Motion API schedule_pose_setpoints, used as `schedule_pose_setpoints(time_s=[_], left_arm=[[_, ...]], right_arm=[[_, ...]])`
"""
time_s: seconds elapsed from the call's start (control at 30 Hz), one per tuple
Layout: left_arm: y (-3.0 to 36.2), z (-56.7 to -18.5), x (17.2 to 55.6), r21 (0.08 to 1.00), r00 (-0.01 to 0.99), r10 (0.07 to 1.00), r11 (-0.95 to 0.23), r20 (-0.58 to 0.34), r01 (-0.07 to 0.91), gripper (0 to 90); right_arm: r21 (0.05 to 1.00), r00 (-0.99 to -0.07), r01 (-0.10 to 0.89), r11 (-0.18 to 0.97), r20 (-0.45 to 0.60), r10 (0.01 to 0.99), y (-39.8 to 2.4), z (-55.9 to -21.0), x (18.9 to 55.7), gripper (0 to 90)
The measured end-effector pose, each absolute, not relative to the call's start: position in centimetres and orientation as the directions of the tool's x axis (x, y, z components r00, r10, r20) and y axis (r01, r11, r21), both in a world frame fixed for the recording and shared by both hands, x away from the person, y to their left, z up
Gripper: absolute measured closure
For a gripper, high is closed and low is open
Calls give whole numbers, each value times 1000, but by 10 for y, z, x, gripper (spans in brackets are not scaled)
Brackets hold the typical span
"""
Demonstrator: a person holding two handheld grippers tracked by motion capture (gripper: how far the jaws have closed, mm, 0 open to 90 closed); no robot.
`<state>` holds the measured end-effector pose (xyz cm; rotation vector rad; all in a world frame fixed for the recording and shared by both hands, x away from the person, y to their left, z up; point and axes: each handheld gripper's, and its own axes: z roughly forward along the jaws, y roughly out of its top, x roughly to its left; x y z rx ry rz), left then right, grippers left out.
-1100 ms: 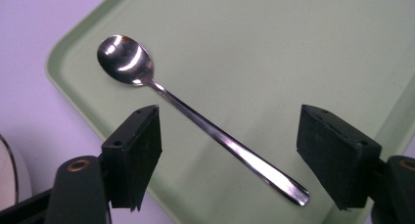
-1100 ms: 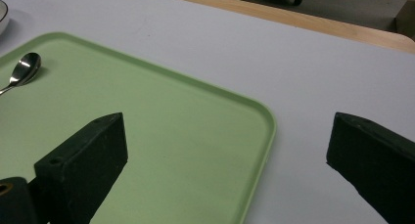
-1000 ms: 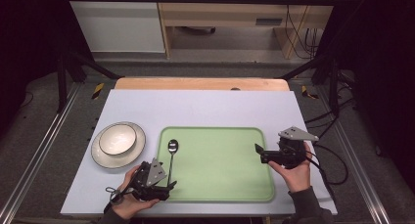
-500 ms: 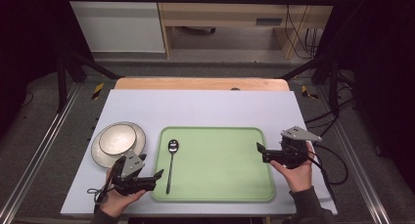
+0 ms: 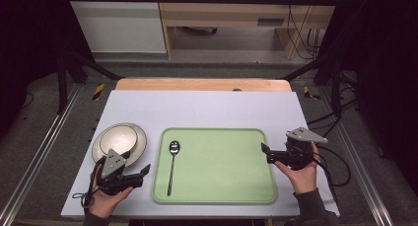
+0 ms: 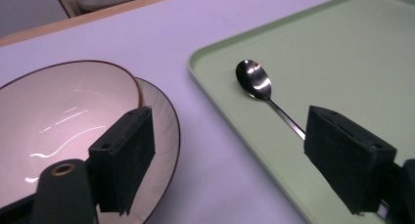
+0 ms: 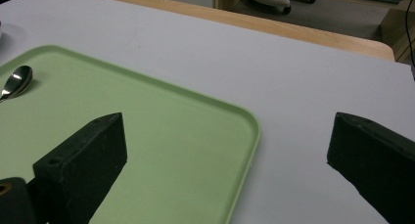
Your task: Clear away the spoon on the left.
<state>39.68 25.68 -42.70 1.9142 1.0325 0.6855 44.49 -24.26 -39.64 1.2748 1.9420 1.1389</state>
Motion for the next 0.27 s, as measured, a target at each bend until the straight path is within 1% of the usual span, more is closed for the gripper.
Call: schedule_pose_setpoints(time_s=[0.27], left_arm=[[268,-428,395,874,484,873,-277,56,399,193]], right_arm=[[870,-394,457,184,12,919,-247,-398,445,17]])
